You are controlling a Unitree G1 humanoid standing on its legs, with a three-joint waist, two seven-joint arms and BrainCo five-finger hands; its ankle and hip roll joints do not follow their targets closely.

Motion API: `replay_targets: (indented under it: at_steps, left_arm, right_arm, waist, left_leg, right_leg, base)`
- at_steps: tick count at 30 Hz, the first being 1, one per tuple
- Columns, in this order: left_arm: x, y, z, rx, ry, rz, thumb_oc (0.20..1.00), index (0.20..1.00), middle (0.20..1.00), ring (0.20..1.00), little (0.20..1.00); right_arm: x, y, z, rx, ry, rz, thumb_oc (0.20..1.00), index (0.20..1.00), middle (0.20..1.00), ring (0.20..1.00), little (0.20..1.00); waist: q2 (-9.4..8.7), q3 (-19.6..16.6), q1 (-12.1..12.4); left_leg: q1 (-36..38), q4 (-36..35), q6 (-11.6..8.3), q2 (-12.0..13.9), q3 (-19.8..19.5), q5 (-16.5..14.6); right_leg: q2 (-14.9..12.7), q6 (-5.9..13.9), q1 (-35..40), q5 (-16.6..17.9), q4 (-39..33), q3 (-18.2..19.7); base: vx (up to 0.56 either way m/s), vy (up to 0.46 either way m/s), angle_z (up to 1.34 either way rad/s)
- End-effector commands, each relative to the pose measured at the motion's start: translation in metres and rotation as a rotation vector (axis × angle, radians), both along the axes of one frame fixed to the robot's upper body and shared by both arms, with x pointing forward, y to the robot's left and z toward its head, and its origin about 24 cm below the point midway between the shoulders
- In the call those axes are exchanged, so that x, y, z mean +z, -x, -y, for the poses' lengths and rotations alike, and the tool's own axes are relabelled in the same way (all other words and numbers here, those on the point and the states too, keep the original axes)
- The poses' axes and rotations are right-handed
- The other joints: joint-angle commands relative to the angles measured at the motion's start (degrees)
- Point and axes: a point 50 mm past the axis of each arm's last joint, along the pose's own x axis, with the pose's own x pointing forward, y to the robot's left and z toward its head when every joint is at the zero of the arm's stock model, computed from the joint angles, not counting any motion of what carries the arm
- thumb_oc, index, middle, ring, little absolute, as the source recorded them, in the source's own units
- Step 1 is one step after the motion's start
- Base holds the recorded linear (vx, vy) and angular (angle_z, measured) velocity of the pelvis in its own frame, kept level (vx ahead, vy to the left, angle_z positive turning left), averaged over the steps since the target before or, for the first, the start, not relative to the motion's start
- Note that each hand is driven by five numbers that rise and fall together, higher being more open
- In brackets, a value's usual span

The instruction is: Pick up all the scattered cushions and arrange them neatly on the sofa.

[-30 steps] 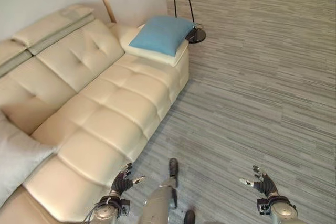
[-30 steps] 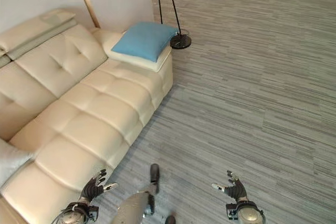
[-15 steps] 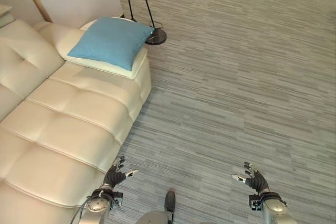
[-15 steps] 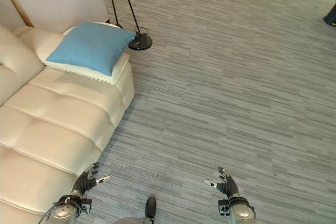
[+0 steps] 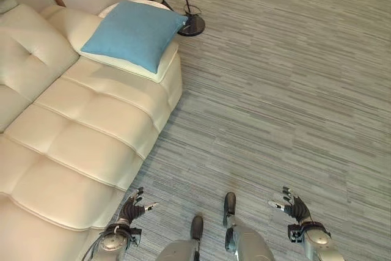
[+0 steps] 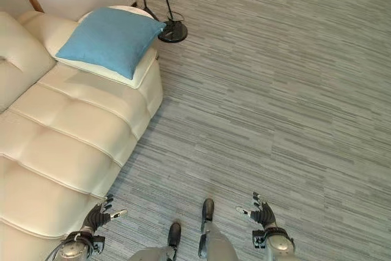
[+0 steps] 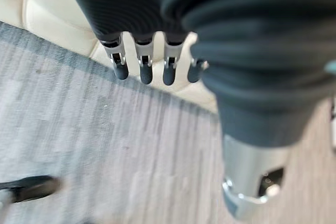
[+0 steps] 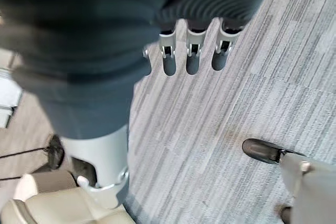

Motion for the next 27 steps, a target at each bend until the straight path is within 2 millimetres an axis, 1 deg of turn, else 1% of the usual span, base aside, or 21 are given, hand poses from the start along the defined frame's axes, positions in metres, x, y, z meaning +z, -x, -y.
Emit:
replay_targets:
  at_steps: [1, 2, 3, 4, 5, 6, 8, 10, 11, 13, 14, 16, 18, 20, 21, 22, 23, 24, 25, 26, 27]
  left_arm:
    - [0.012, -0.006, -0.006, 0.009, -0.012, 0.073, 1.0, 1.0, 1.0, 1.0, 1.0]
    - [0.012, -0.007, -0.005, 0.006, -0.009, 0.074, 1.0, 1.0, 1.0, 1.0, 1.0]
    - [0.013, -0.01, -0.004, 0.001, -0.007, 0.081, 1.0, 1.0, 1.0, 1.0, 1.0]
    - [0.013, -0.011, -0.003, -0.001, -0.002, 0.084, 1.0, 1.0, 1.0, 1.0, 1.0]
    - [0.013, -0.012, -0.003, -0.001, -0.002, 0.084, 1.0, 1.0, 1.0, 1.0, 1.0]
    - [0.014, -0.015, 0.0, 0.006, 0.012, 0.098, 1.0, 1.0, 1.0, 1.0, 1.0]
    - [0.014, -0.016, 0.001, 0.007, 0.017, 0.098, 1.0, 1.0, 1.0, 1.0, 1.0]
    - [0.012, -0.016, 0.002, 0.004, 0.015, 0.088, 1.0, 1.0, 1.0, 1.0, 1.0]
    - [0.011, -0.016, 0.002, 0.002, 0.013, 0.085, 1.0, 1.0, 1.0, 1.0, 1.0]
    - [0.011, -0.013, 0.0, 0.016, 0.008, 0.081, 1.0, 1.0, 1.0, 1.0, 1.0]
    - [0.011, -0.011, -0.001, 0.024, 0.005, 0.078, 1.0, 1.0, 1.0, 1.0, 1.0]
    - [0.01, -0.007, -0.003, 0.041, 0.006, 0.074, 1.0, 1.0, 1.0, 1.0, 1.0]
    - [0.009, -0.004, -0.006, 0.06, 0.001, 0.068, 1.0, 1.0, 1.0, 1.0, 1.0]
    - [0.008, 0.0, -0.009, 0.072, -0.002, 0.057, 1.0, 1.0, 1.0, 1.0, 1.0]
    - [0.007, 0.005, -0.013, 0.082, -0.011, 0.045, 1.0, 1.0, 1.0, 1.0, 1.0]
    - [0.007, 0.005, -0.015, 0.084, -0.012, 0.043, 1.0, 1.0, 1.0, 1.0, 1.0]
    - [0.008, 0.005, -0.016, 0.085, -0.016, 0.046, 1.0, 1.0, 1.0, 1.0, 1.0]
    - [0.009, 0.005, -0.018, 0.084, -0.02, 0.048, 1.0, 1.0, 1.0, 1.0, 1.0]
    - [0.012, 0.003, -0.02, 0.084, -0.029, 0.055, 1.0, 1.0, 1.0, 1.0, 1.0]
    - [0.013, 0.003, -0.022, 0.085, -0.036, 0.057, 1.0, 1.0, 1.0, 1.0, 1.0]
    - [0.013, 0.003, -0.025, 0.092, -0.048, 0.056, 1.0, 1.0, 1.0, 1.0, 1.0]
  right_arm:
    - [0.024, -0.021, 0.018, -0.048, 0.02, 0.147, 1.0, 1.0, 1.0, 1.0, 1.0]
    - [0.025, -0.021, 0.019, -0.054, 0.017, 0.149, 1.0, 1.0, 1.0, 1.0, 1.0]
    - [0.026, -0.022, 0.02, -0.053, 0.02, 0.158, 1.0, 1.0, 1.0, 1.0, 1.0]
    - [0.027, -0.023, 0.021, -0.055, 0.019, 0.157, 1.0, 1.0, 1.0, 1.0, 1.0]
    - [0.027, -0.023, 0.021, -0.055, 0.019, 0.157, 1.0, 1.0, 1.0, 1.0, 1.0]
    - [0.027, -0.024, 0.023, -0.061, 0.016, 0.16, 1.0, 1.0, 1.0, 1.0, 1.0]
    - [0.028, -0.023, 0.024, -0.068, 0.018, 0.159, 1.0, 1.0, 1.0, 1.0, 1.0]
    - [0.029, -0.022, 0.029, -0.084, 0.026, 0.16, 1.0, 1.0, 1.0, 1.0, 1.0]
    - [0.029, -0.021, 0.031, -0.089, 0.032, 0.16, 1.0, 1.0, 1.0, 1.0, 1.0]
    - [0.028, -0.017, 0.034, -0.096, 0.053, 0.143, 1.0, 1.0, 1.0, 1.0, 1.0]
    - [0.027, -0.016, 0.034, -0.092, 0.058, 0.134, 1.0, 1.0, 1.0, 1.0, 1.0]
    - [0.025, -0.014, 0.034, -0.093, 0.066, 0.121, 1.0, 1.0, 1.0, 1.0, 1.0]
    - [0.024, -0.014, 0.033, -0.087, 0.071, 0.111, 1.0, 1.0, 1.0, 1.0, 1.0]
    - [0.022, -0.013, 0.029, -0.074, 0.063, 0.107, 1.0, 1.0, 1.0, 1.0, 1.0]
    - [0.022, -0.014, 0.025, -0.058, 0.055, 0.108, 1.0, 1.0, 1.0, 1.0, 1.0]
    - [0.022, -0.014, 0.023, -0.054, 0.049, 0.109, 1.0, 1.0, 1.0, 1.0, 1.0]
    - [0.023, -0.016, 0.022, -0.045, 0.046, 0.119, 1.0, 1.0, 1.0, 1.0, 1.0]
    - [0.025, -0.019, 0.019, -0.035, 0.041, 0.133, 1.0, 1.0, 1.0, 1.0, 1.0]
    - [0.029, -0.024, 0.017, -0.024, 0.038, 0.153, 1.0, 1.0, 1.0, 1.0, 1.0]
    - [0.03, -0.026, 0.016, -0.025, 0.035, 0.164, 1.0, 1.0, 1.0, 1.0, 1.0]
    - [0.032, -0.029, 0.013, -0.028, 0.023, 0.181, 1.0, 1.0, 1.0, 1.0, 1.0]
  waist:
    - [0.96, -1.6, -0.6]
    - [0.89, -1.9, -0.9]
    - [0.78, -1.6, -1.0]
    - [0.6, -1.4, -1.1]
    - [0.64, -1.4, -1.1]
    - [0.04, -0.9, -0.9]
    - [-0.23, -0.8, -0.7]
    - [-1.19, -0.9, -0.1]
    - [-1.34, -0.9, 0.1]
    - [-0.57, -0.8, 1.9]
    - [-0.24, -1.0, 2.6]
    - [-0.37, -1.2, 3.5]
    - [-0.35, -1.2, 4.8]
    - [-0.47, -2.2, 5.1]
    - [-1.58, -2.9, 5.5]
    - [-1.65, -3.4, 5.8]
    - [-2.07, -3.3, 6.2]
    - [-2.43, -3.3, 6.3]
    - [-2.42, -2.9, 6.2]
    - [-2.11, -2.9, 6.1]
    - [-1.66, -2.6, 5.9]
  left_leg:
    - [5.7, 5.5, -6.36, 3.8, 8.1, -10.7]
    - [5.1, 7.3, -7.17, 4.1, 8.5, -10.2]
    - [3.7, 11.5, -8.41, 4.7, 9.2, -8.7]
    - [2.2, 15.1, -8.73, 5.1, 9.9, -8.2]
    - [2.0, 15.4, -8.75, 5.2, 9.9, -8.3]
    - [-1.5, 20.7, -8.84, 6.5, 11.6, -6.2]
    - [-2.9, 21.4, -8.3, 7.0, 12.5, -6.4]
    - [-6.4, 18.5, -7.0, 6.6, 14.1, -8.3]
    - [-7.8, 17.2, -6.82, 6.4, 14.5, -7.8]
    - [-12.7, 10.1, -7.6, 6.3, 14.8, -0.7]
    - [-13.3, 7.8, -7.9, 6.4, 14.8, 1.1]
    - [-15.4, 5.7, -8.06, 6.7, 16.0, 1.9]
    - [-16.6, 6.0, -8.41, 7.1, 15.7, 2.9]
    - [-15.2, 6.3, -7.55, 7.2, 15.4, 3.3]
    - [-14.8, 8.1, -6.74, 6.4, 15.6, 2.1]
    - [-14.3, 8.4, -6.33, 6.4, 15.6, 1.4]
    - [-13.7, 8.9, -5.74, 5.9, 16.2, 0.5]
    - [-12.6, 9.1, -4.81, 5.3, 16.5, -0.9]
    - [-11.6, 9.4, -3.95, 5.2, 16.9, -1.9]
    - [-10.7, 9.3, -3.43, 5.3, 17.1, -2.6]
    - [-9.2, 9.3, -2.81, 5.3, 17.6, -3.6]
  right_leg:
    - [1.0, -0.08, 0.2, -0.7, 4.5, -1.7]
    - [0.9, -0.49, 0.9, -1.1, 4.4, -2.1]
    - [0.9, -1.11, 2.1, -1.6, 4.4, -2.6]
    - [0.8, -1.52, 2.8, -1.9, 4.3, -2.8]
    - [0.8, -1.53, 2.7, -1.9, 4.4, -2.8]
    - [0.9, -2.54, 4.8, -3.0, 3.7, -3.0]
    - [1.0, -2.75, 5.8, -3.6, 3.2, -3.0]
    - [0.8, -2.76, 7.7, -4.9, 2.2, -2.9]
    - [0.9, -2.71, 8.5, -5.4, 1.8, -2.7]
    - [3.2, -3.13, 12.5, -7.7, 0.5, -1.4]
    - [3.9, -3.08, 13.3, -8.5, 0.6, -0.9]
    - [4.1, -2.85, 15.7, -9.9, 0.5, 0.1]
    - [4.4, -2.65, 17.6, -11.0, 1.4, 1.5]
    - [3.8, -2.09, 19.0, -11.8, 1.8, 2.1]
    - [1.9, -0.87, 19.3, -11.0, 3.7, 2.8]
    - [1.2, -0.22, 18.9, -10.4, 4.9, 2.9]
    - [0.2, 0.72, 18.1, -8.9, 7.3, 2.9]
    - [-1.0, 1.8, 16.6, -6.0, 11.1, 3.3]
    - [-1.7, 2.32, 14.7, -3.7, 15.4, 3.7]
    - [-2.0, 2.6, 13.4, -2.6, 18.0, 3.5]
    - [-2.9, 2.88, 11.2, -0.6, 21.4, 2.7]
  base:
    - [0.24, -0.191, 0.74]
    - [0.24, -0.215, 0.67]
    - [0.19, -0.17, 0.7]
    - [0.12, -0.111, 0.84]
    - [0.15, -0.119, 0.64]
    - [0.17, -0.125, 0.38]
    - [0.18, -0.103, 0.18]
    - [0.24, -0.066, 0.24]
    - [0.31, -0.014, 0.2]
    - [0.43, 0.031, 0.0]
    - [0.43, 0.068, -0.18]
    - [0.36, 0.093, -0.18]
    - [0.37, 0.137, -0.33]
    - [0.5, 0.233, -0.74]
    - [0.53, 0.276, -0.6]
    - [0.47, 0.295, -0.38]
    - [0.28, 0.214, -0.32]
    - [0.28, 0.234, -0.46]
    - [0.27, 0.212, -0.36]
    - [0.24, 0.204, -0.23]
    - [0.33, 0.232, -0.03]
